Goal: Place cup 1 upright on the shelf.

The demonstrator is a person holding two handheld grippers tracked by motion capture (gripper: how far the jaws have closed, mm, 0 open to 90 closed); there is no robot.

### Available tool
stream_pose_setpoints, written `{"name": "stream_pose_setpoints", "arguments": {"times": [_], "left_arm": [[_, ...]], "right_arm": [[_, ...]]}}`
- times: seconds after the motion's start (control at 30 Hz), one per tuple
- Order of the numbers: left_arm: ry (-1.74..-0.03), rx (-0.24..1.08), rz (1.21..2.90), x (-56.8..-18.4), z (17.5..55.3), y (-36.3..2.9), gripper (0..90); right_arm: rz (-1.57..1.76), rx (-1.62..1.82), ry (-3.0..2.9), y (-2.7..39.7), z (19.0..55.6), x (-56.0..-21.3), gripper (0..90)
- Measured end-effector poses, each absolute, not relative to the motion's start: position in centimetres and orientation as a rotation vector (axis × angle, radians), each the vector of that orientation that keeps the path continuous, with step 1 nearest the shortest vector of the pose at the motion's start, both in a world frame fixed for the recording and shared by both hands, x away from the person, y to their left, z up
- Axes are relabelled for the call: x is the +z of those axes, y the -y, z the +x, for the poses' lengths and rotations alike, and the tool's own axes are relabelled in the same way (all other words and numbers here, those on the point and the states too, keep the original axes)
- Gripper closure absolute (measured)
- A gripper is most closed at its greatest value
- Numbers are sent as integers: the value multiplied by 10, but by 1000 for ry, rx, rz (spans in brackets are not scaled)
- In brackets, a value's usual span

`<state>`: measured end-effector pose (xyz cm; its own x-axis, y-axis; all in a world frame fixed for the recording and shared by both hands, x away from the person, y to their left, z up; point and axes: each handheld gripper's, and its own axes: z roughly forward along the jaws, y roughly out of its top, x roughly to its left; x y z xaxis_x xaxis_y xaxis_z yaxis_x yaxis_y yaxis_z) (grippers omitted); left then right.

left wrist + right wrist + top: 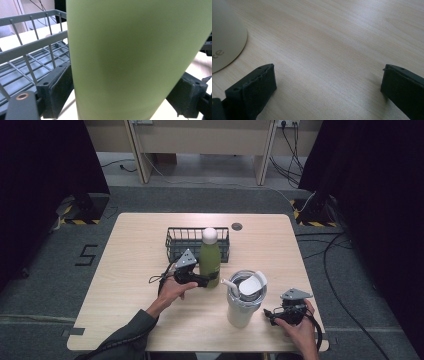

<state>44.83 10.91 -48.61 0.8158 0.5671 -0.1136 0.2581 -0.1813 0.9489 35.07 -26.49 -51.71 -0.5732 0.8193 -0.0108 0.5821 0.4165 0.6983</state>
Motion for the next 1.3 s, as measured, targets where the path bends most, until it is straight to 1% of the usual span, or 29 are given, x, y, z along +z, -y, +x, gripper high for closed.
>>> {"name": "stream_pose_setpoints", "arguments": {"times": [0.43,0.6,0.93,1.07,1.3], "left_arm": [[-629,327,1768,-491,452,-97,151],[-628,334,1757,-490,452,-99,182],[-610,362,1755,-491,451,-100,196],[-581,385,1759,-484,448,-100,198],[-551,365,1736,-456,440,-103,199]], "right_arm": [[1207,939,-2325,265,351,-517,3],[1207,938,-2325,265,351,-517,3],[1207,938,-2324,265,351,-517,3],[1221,937,-2322,265,350,-517,3],[1218,936,-2319,265,351,-517,3]]}}
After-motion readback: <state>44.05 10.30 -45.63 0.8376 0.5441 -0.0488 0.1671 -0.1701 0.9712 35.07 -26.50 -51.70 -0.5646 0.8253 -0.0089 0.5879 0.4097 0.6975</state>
